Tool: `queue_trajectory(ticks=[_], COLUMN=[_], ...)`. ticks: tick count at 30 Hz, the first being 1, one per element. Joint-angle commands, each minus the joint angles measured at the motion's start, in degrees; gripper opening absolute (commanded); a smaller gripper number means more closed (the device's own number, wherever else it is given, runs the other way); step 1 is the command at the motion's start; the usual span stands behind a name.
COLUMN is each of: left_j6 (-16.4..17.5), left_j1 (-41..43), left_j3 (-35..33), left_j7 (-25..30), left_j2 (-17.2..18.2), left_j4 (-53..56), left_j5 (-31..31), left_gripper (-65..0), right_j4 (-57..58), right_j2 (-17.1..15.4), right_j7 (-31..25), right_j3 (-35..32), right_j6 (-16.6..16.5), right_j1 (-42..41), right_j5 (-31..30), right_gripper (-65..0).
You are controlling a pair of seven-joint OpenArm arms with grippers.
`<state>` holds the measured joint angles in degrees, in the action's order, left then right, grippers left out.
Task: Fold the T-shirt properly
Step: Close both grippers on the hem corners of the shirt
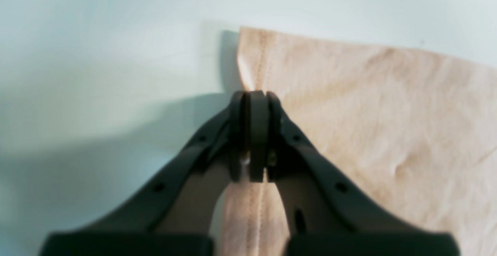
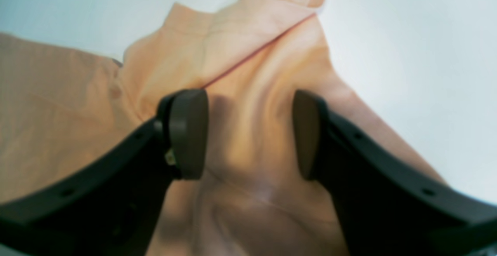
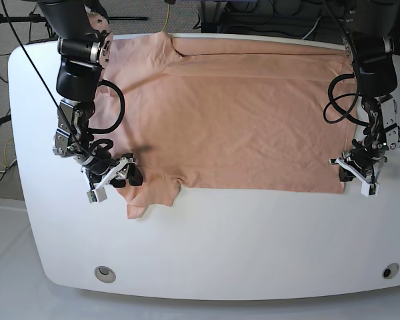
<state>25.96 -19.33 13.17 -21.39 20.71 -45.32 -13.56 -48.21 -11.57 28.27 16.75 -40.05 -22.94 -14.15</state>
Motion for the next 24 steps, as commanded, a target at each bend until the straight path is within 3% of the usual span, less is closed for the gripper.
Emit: queue_trajectory(ticks=[1, 10, 12, 14, 18, 24], left_j6=[-0.1, -0.14, 0.11, 0.1, 0.06, -0.01], left_j1=[-0.75, -0.52, -0.23, -0.14, -0.12, -0.08], left_j3=[0.1, 0.1, -0.17, -0.17, -0.14, -0.02], left_j7=[-0.9, -0.83, -0.52, -0.6, -0.54, -0.42], left_j2=[0.93, 0.87, 0.88, 0.9, 0.91, 0.72], left_j4=[-0.72, -0.64, -0.74, -0.78, -0.86, -0.54], left_j5=[0.3, 0.17, 0.12, 0.12, 0.01, 0.07], left_gripper=[-65.0, -65.0, -65.0, -65.0, -65.0, -65.0], right_j4=[-0.66, -0.78, -1.04, -1.01, -1.05, -0.3], right_j2=[-0.27, 0.07, -0.05, -0.04, -0.01, 0.13], right_j7=[0.72, 0.97, 0.1, -0.07, -0.72, -4.45], right_j3=[-0.1, -0.05, 0.03, 0.02, 0.23, 0.58], right_j6=[0.05, 0.05, 0.05, 0.05, 0.05, 0.05], right_j1=[-0.99, -1.06, -1.23, -1.48, -2.0, -4.38], right_j5=[-0.12, -0.25, -0.24, -0.44, -0.51, -0.53], right_gripper=[-31.9, -37.4, -47.7, -53.0, -54.0, -47.7])
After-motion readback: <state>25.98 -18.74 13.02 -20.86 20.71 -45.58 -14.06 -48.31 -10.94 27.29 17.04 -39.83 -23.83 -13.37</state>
